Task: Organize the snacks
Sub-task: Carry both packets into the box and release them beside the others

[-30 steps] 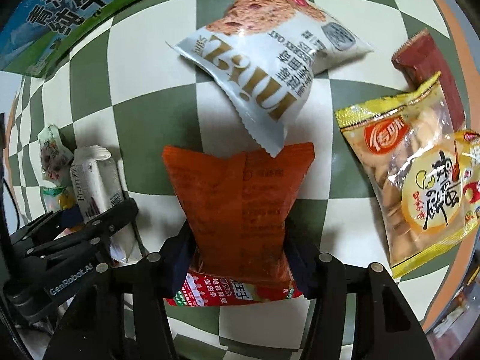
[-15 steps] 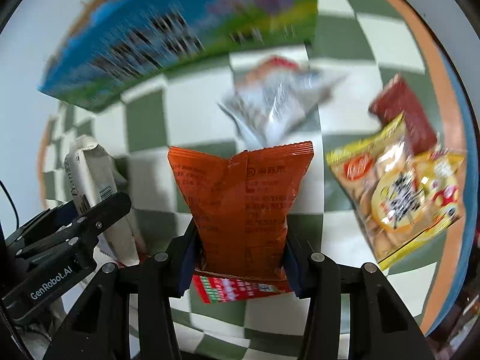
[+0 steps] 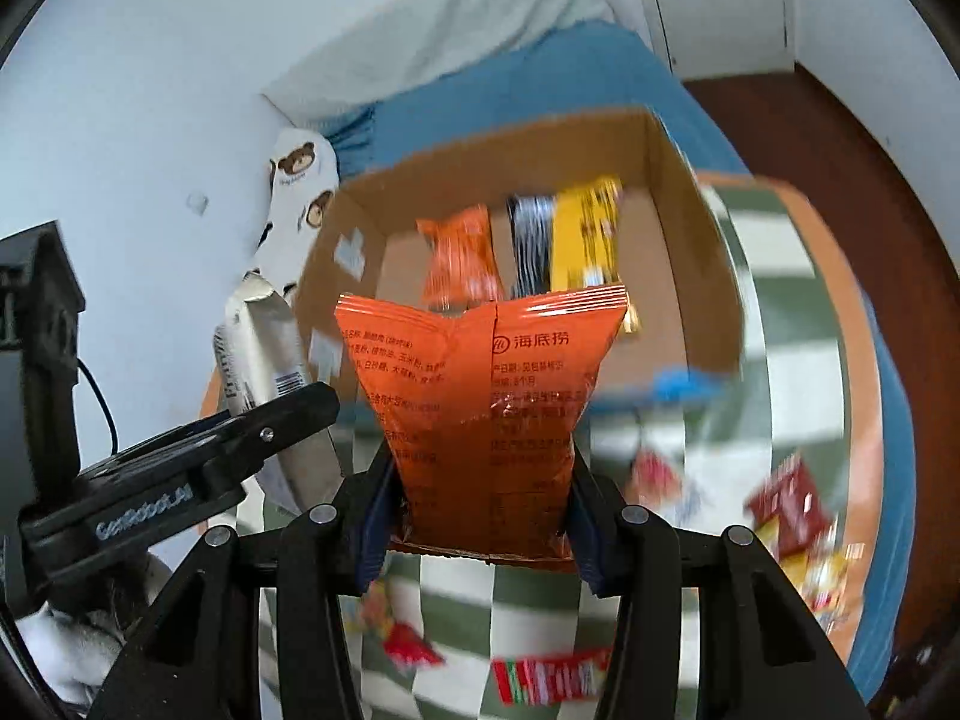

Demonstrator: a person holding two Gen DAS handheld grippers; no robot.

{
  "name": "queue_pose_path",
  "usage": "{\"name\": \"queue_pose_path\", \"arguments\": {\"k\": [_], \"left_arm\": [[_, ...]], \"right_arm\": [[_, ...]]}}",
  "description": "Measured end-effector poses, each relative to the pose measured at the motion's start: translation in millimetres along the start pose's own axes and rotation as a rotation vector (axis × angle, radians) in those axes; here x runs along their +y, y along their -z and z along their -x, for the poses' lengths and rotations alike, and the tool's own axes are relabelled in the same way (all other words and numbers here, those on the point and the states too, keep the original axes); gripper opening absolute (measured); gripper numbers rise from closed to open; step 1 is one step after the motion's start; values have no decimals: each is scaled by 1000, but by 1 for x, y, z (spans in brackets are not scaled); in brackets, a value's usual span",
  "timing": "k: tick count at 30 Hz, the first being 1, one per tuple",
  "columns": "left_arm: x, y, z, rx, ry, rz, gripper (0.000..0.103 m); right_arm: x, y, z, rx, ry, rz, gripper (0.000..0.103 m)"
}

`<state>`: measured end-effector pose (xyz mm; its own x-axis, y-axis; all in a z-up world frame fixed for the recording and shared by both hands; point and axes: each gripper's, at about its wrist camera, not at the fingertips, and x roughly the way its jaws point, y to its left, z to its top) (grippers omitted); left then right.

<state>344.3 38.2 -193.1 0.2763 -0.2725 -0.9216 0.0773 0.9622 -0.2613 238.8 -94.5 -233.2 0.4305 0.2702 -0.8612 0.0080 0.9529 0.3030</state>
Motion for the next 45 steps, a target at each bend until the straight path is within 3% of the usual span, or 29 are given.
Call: {"name": "queue_pose_path", "arguments": {"k": [5, 9, 16, 23, 24, 27, 30, 37, 45], "left_arm": [[16, -50, -57, 108, -11, 49, 57], [30, -69, -102, 205, -54, 57, 57], [44, -70, -150, 312, -119, 52, 57], [33, -60, -164, 355, -143, 24, 58], [33, -59, -166, 359, -141, 25, 58], [32, -57, -170, 368, -125, 44, 60], [27, -56, -168, 350, -125, 41, 67], [10, -47, -146, 273, -153, -9, 71], [3, -31, -92, 52, -184, -25, 71]], "right_arm": [[15, -48, -47, 28, -9, -7, 52], [15, -64, -95, 94, -4, -12, 52], [11, -63, -161, 220, -7, -31, 52], [12, -59, -187, 297, -11, -44, 52], [12, -58, -190, 311, -13, -45, 56], [12, -57, -200, 341, -4, -35, 86], [16, -57, -200, 344, 13, -13, 90], [16, -54, -180, 299, 78, 8, 91], [-2, -48, -135, 177, 184, 8, 91]]}}
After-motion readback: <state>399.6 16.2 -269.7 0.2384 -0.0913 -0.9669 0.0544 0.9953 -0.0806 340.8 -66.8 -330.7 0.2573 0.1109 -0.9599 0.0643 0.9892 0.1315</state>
